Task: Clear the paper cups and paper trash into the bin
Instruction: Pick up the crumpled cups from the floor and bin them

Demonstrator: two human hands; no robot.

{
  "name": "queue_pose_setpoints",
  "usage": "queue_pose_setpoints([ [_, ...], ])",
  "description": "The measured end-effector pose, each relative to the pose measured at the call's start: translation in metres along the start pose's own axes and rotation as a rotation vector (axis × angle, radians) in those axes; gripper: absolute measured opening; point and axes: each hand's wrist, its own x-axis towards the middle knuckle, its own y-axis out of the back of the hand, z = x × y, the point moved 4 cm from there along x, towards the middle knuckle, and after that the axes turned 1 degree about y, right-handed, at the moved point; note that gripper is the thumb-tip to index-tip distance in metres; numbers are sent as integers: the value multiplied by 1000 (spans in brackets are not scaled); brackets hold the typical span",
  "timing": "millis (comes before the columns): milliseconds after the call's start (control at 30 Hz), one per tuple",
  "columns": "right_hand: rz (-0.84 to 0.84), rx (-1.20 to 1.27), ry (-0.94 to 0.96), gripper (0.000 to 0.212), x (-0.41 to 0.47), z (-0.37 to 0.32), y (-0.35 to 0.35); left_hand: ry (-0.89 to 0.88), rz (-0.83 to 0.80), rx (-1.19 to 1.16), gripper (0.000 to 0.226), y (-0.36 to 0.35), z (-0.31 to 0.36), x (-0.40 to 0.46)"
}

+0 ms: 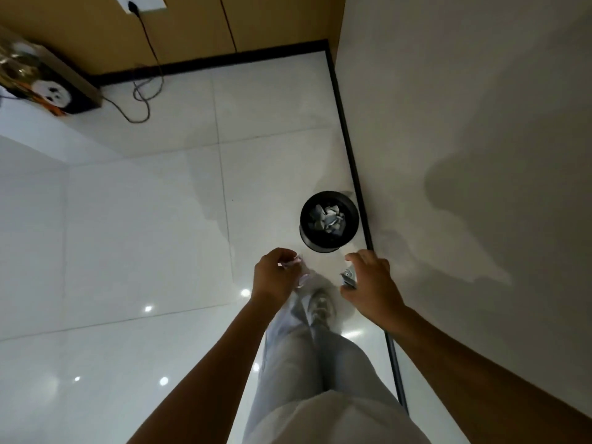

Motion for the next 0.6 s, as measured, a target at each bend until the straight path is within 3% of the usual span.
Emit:
queue_pose_setpoints([
  [233, 54, 109, -82, 63, 119, 26, -24, 8, -27, 117, 14, -24, -5, 99],
  [367, -23, 116, -118, 71, 181, 39, -42, 31, -29, 149, 11, -37, -7, 144],
  [600, -15, 182, -221, 64, 197, 62, -48, 8, -99, 245, 12, -77, 4, 193],
])
